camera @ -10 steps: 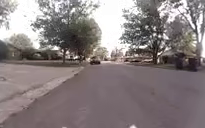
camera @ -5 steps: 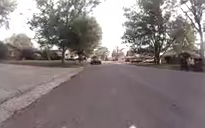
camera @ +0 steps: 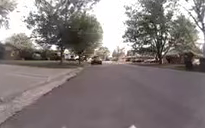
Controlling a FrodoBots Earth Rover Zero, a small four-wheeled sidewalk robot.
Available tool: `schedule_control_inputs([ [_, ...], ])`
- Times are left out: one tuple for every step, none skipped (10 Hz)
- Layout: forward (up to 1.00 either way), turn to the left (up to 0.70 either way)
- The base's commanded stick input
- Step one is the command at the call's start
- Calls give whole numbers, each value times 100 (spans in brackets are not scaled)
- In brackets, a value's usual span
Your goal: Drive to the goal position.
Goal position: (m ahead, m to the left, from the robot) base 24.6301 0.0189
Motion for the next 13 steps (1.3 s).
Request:
schedule_control_inputs([
  [100,0],
  [100,0],
  [100,0],
  [100,0],
  [100,0],
  [100,0],
  [100,0],
  [100,0],
  [100,0],
  [100,-8],
  [100,-17],
  [100,-26],
  [100,-24],
])
